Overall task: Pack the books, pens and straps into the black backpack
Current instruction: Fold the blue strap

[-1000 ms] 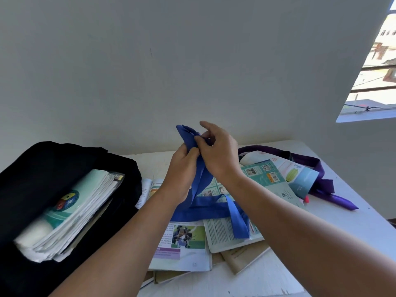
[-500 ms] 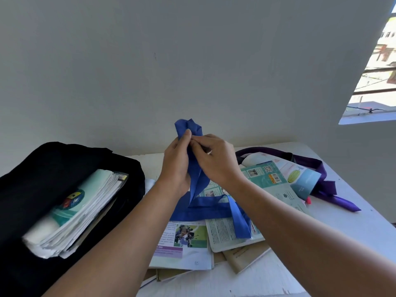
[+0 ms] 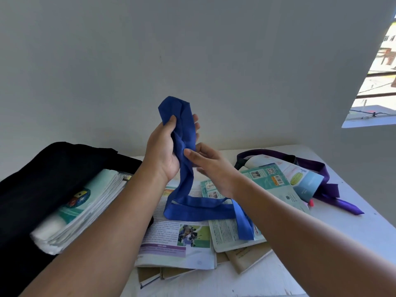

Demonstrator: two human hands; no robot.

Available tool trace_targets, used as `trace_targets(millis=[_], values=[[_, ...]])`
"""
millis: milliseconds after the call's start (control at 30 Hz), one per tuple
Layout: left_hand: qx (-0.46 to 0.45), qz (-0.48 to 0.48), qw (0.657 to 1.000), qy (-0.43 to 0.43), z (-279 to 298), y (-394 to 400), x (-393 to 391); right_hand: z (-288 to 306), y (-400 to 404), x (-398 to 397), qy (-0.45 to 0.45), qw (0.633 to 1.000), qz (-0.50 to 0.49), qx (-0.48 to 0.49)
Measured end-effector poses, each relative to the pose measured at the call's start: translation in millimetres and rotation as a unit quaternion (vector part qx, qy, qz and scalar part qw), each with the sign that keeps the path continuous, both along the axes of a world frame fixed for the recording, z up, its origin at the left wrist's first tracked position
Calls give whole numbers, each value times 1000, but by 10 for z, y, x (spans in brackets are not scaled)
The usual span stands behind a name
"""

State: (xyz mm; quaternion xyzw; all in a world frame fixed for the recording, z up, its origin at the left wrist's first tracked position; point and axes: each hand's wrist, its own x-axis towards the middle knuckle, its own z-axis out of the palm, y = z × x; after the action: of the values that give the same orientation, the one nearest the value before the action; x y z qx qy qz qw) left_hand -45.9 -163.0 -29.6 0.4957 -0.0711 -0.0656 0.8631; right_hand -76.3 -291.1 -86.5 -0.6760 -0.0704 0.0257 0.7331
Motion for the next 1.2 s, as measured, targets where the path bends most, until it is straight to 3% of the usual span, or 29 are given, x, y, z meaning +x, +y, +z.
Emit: trace_targets(millis=[133,233,333,533,667,833,933,1067,1100,1200], values=[[39,43,997,-42,34,95,32,33,-7,22,-7,998,36,50],[35,51,997,-37,10,141,59,32,48,25,-28,997,68,1],[-5,41,999,-12,-7,167,22,27,114,42,-53,998,24,-2],[-22,-157,981,114,-343,228,-178,72,126,89,-77,994,-40,-73],[-6,-103,989,110,-362,174,-105,97,148,77,-83,987,-31,-136],[-11,2,1000,25,-44,195,76,106,93,72,-23,991,43,-124],[-144,56,987,34,262,350,287,102,31,46,-7,961,73,-268],[-243,128,959,72,365,634,561,33,-91,74,-23,935,91,-341],[-259,151,951,75,355,720,597,-23,-169,102,-29,911,83,-402],[-257,220,937,83,334,1018,629,-296,-585,140,-13,786,-3,-617]])
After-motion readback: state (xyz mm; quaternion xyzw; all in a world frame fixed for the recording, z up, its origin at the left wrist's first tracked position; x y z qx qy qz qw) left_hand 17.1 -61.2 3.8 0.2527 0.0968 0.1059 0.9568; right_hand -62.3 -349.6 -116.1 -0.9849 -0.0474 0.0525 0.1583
